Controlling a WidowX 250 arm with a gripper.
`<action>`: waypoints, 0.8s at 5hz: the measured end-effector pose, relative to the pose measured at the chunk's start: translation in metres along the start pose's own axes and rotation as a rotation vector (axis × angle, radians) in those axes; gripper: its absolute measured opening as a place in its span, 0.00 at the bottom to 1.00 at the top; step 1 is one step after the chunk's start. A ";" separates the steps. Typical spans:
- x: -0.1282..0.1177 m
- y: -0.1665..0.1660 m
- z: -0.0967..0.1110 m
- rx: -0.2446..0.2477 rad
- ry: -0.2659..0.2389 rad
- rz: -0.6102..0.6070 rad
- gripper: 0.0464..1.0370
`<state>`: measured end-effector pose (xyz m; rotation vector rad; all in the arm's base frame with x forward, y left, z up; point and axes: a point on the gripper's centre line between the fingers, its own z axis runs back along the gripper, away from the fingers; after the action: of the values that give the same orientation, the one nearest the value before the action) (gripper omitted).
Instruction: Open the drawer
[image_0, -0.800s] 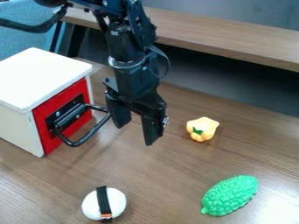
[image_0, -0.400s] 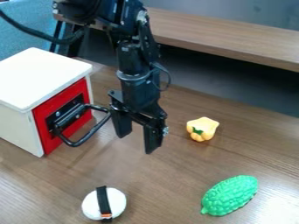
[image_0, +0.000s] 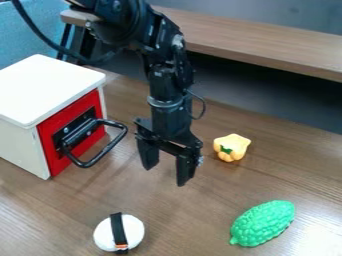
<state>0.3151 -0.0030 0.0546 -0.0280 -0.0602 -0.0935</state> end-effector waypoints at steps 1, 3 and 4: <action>-0.001 0.012 0.009 0.026 -0.015 0.039 0.96; -0.019 0.029 0.032 0.019 -0.052 0.089 0.96; -0.023 0.041 0.035 0.022 -0.051 0.118 0.96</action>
<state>0.2941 0.0407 0.0873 -0.0118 -0.1103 0.0254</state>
